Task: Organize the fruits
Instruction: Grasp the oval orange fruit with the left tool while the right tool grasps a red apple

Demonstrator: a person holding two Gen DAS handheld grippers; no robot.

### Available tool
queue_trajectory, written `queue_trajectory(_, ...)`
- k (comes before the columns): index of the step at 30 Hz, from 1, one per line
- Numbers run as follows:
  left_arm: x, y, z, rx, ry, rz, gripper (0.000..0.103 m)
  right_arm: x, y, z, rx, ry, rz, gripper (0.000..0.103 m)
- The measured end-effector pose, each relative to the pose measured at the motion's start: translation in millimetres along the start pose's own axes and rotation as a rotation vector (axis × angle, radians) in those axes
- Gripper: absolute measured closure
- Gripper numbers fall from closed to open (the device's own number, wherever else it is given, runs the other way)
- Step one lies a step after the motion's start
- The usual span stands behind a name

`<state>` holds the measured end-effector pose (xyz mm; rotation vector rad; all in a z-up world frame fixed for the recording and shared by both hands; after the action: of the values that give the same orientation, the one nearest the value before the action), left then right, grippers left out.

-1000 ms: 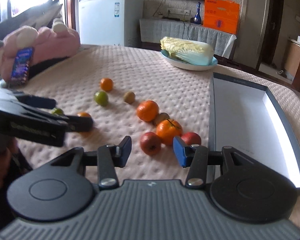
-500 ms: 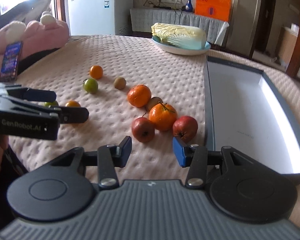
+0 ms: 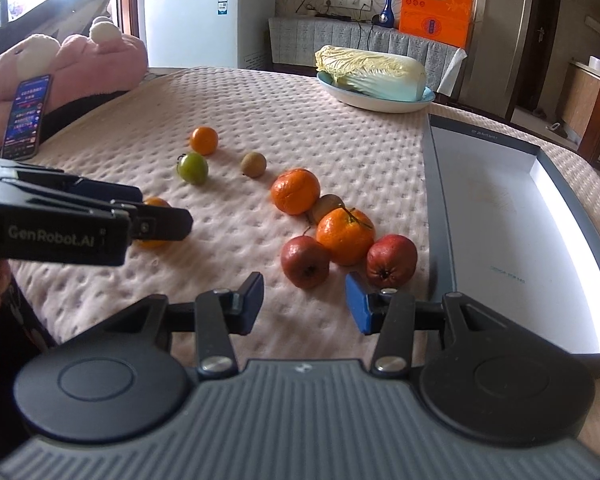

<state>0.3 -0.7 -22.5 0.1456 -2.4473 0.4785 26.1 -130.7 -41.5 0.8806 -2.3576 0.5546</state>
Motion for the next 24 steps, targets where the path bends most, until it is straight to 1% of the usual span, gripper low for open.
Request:
queue_trajectory(2,-0.4,0.0,0.6,-0.006,0.003,-0.005,0.04,-0.5,0.8,-1.3,-0.001,-0.007,0.002,0.055)
queue_trajectory(6,-0.9,4.9,-0.7,0.021,0.013,-0.002,0.04,-4.7,-1.2,-2.6,-0.011,-0.005,0.027,0.055)
queue_trajectory(14,-1.3,3.3,0.9,0.008,0.014,-0.009,0.038,-12.5,1.9,-5.5,-0.013,0.0,0.031,0.056)
queue_trajectory(15,-1.5,3.0,1.1,0.006,0.015,-0.008,0.038,-13.6,2.2,-5.6,-0.014,0.003,0.029,0.061)
queue_trajectory(17,-3.0,2.7,2.1,0.0,0.02,-0.012,0.038,-16.0,2.1,-5.1,-0.019,0.014,0.025,0.066)
queue_trajectory(21,-8.6,0.8,5.1,-0.016,0.042,-0.02,0.039,-17.5,1.1,-5.7,-0.027,0.015,0.023,0.07)
queue_trajectory(23,-11.4,1.1,6.2,-0.016,0.052,-0.029,0.043,-18.0,-0.5,-5.9,-0.038,0.014,0.015,0.071)
queue_trajectory(24,-12.2,1.4,6.2,-0.014,0.054,-0.031,0.047,-17.9,-1.0,-5.7,-0.042,0.014,0.01,0.071)
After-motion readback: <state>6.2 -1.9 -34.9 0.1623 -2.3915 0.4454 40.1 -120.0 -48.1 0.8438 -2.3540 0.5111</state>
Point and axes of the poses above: each gripper's, at about its wrist camera, not at the fingertips, and x roughly against the way its jaws point, y to its left, z to its underside, the point moved 5 cm from there along -x, roughly the way its jaws point, and after that the axes turned 11 degrees about x, right-handed, at the moved point
